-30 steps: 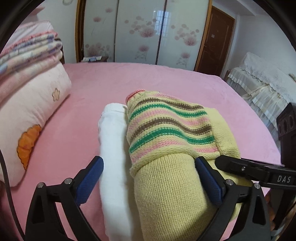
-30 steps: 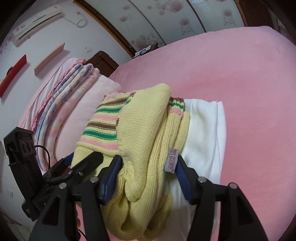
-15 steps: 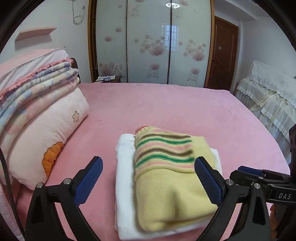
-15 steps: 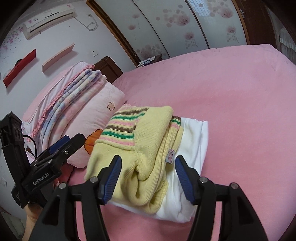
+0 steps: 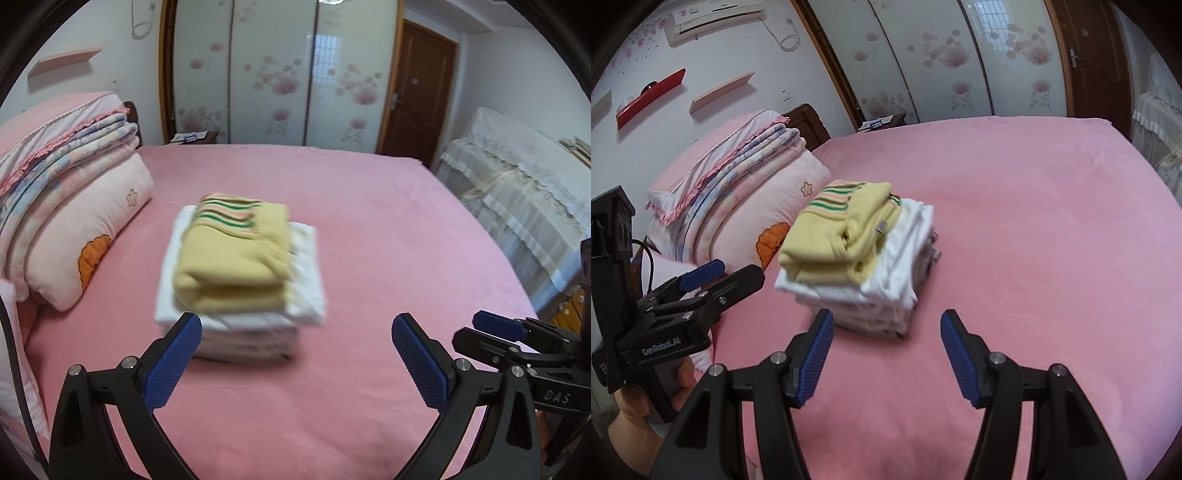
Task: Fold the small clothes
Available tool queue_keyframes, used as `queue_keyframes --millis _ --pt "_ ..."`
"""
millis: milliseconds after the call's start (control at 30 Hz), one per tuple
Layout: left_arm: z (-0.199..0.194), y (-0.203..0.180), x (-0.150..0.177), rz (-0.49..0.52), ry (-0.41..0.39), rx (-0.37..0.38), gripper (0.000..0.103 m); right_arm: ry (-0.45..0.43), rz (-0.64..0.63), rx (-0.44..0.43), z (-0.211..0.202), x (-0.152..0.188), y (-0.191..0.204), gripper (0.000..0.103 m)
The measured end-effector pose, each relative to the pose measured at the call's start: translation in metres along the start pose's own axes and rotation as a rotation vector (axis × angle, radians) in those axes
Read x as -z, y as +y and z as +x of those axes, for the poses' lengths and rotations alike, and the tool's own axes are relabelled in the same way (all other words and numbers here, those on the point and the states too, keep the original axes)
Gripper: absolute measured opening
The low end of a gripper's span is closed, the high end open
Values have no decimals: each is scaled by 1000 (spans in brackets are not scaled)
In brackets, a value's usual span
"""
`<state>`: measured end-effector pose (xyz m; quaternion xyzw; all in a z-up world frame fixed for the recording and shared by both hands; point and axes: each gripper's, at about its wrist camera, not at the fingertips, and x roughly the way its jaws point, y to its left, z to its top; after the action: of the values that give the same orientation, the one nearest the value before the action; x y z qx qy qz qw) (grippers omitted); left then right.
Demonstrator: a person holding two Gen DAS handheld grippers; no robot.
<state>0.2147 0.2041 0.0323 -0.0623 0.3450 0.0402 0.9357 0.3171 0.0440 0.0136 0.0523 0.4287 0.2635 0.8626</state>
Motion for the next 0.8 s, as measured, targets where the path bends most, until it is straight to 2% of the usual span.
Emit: queue_keyframes --millis 167,300,367,500,633,800 --pt "-44 -50 24 13 -16 40 102 -48 12 31 -61 29 -16 60" --pt "-71 -86 34 82 -52 -12 102 -83 8 62 -95 41 -20 60" --pt "-84 -99 36 95 -65 -14 102 -103 -1 86 -111 46 -20 60" --pt "-108 -118 40 109 -96 -23 102 -157 -30 155 -143 55 -17 60" --pt "-131 -132 46 113 -129 -44 102 -189 -31 182 -168 62 -20 60" --pt "-158 -145 69 78 -139 -20 102 -208 -27 208 -193 81 -26 60"
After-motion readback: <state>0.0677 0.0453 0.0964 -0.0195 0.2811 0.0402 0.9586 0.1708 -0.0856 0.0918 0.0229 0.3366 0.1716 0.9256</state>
